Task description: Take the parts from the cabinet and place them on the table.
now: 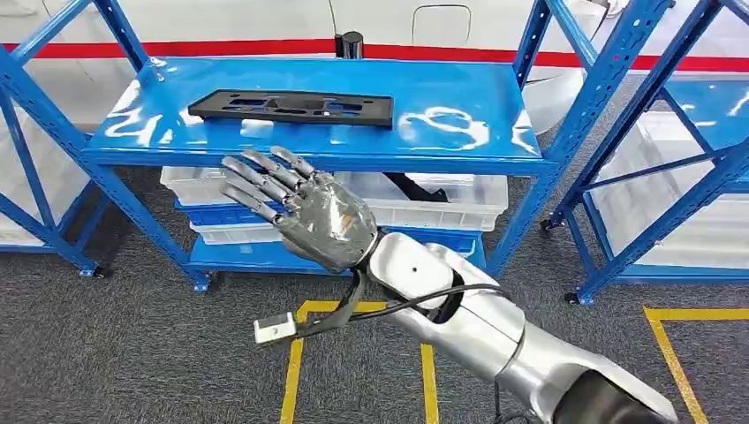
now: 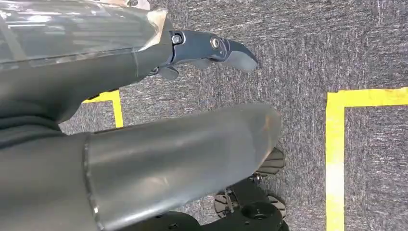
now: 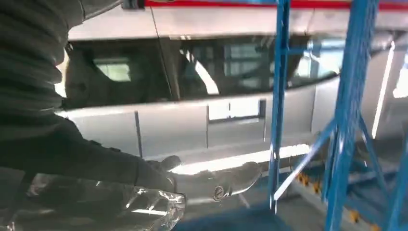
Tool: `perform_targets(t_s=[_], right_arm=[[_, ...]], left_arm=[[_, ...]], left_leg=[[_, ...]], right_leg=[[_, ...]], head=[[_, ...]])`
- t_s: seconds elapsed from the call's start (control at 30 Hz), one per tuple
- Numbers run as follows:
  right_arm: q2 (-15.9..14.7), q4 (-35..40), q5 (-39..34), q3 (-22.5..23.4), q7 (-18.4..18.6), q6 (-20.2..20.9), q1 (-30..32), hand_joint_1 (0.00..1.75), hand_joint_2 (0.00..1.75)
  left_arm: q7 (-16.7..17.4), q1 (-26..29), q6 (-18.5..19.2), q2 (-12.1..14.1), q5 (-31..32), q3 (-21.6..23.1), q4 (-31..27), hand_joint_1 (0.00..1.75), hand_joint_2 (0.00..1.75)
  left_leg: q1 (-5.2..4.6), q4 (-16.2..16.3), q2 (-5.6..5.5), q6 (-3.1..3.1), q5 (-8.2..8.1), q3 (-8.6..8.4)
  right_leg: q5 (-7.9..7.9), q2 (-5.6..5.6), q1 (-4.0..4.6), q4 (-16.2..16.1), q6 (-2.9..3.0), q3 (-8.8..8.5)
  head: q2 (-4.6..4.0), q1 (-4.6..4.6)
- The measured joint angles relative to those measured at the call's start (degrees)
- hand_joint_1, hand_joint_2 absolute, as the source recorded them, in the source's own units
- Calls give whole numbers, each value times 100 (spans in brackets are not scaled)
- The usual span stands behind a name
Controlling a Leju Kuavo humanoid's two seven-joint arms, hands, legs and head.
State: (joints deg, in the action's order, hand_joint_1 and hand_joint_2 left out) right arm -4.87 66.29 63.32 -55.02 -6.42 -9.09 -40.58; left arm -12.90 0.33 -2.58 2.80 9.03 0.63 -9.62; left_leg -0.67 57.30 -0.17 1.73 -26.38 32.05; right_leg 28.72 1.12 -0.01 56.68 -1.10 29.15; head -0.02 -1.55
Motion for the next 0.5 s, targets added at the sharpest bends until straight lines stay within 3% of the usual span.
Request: perform_targets(t_s=[0.5], right_arm=[[271, -679, -59, -216, 105, 4, -163, 0, 175]], left_arm=[[24, -4, 0, 2, -2, 20, 0, 0, 0]], left_leg=[[-1, 1, 0, 0, 0, 1]], right_leg=[[0, 0, -3, 0, -1, 2]], head=[[0, 0]])
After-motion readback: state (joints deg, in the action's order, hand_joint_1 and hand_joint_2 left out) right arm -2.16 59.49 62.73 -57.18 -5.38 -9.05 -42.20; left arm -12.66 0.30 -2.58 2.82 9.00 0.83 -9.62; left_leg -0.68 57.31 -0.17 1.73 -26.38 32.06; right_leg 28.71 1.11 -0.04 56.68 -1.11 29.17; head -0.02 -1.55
